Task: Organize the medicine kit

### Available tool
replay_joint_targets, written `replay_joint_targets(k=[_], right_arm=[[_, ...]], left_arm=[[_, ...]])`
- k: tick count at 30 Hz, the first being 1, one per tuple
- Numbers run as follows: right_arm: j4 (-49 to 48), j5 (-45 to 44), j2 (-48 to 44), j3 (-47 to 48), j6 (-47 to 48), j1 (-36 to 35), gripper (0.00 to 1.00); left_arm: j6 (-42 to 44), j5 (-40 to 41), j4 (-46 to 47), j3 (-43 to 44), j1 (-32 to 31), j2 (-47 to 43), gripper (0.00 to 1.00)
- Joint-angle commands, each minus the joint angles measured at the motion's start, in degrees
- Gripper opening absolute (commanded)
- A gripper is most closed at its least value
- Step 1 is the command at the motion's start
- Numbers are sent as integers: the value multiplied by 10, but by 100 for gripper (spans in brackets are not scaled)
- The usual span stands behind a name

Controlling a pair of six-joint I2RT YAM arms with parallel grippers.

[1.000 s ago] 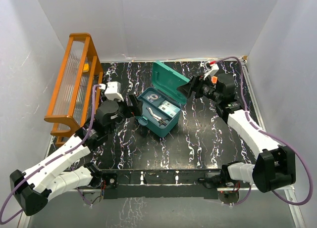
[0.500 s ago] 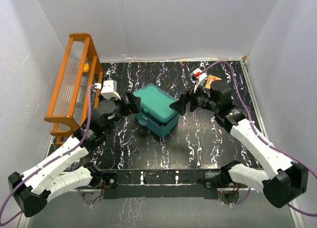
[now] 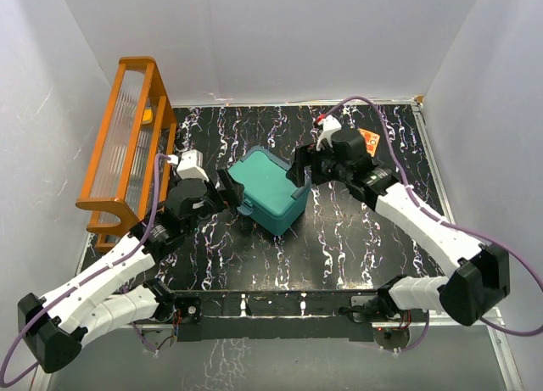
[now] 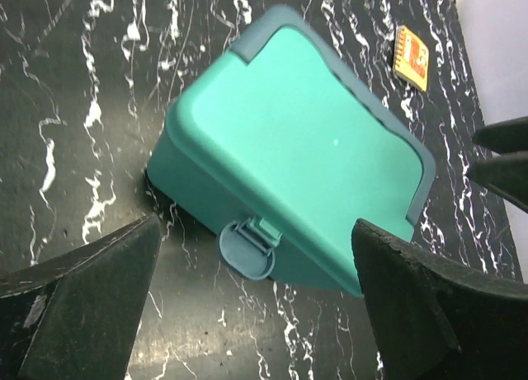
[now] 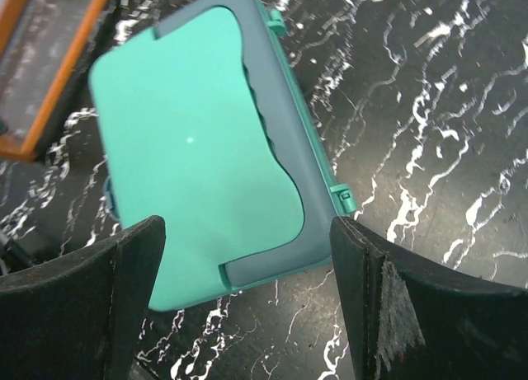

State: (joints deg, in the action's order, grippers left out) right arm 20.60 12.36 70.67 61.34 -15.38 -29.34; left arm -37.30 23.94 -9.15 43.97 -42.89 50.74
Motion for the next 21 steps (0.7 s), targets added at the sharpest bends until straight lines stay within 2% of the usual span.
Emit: replay_joint_targets(k=[1,3,7,10,14,21], right_arm=[[45,-169,35,72,-32,-48,79],[60,-221,59,97,-34,-70,79],[84,-267,111,136,-9,-110,79],[120,-310,158,166,22,-145,79],[125,-329,173,150,56,-175,78],[130,-331,167,107,62,-184,78]], left_arm=[[-68,-54,-16,-28,17,-14,99],[-92,-81,4,-53,28,-25,99],[-149,-146,84,-122,49,-62,99],[-200,-190,114,-148,63,-59,99],[-237,-264,191,-170,71,-27,99],[-258,-278,293,-218,80,-8,99]])
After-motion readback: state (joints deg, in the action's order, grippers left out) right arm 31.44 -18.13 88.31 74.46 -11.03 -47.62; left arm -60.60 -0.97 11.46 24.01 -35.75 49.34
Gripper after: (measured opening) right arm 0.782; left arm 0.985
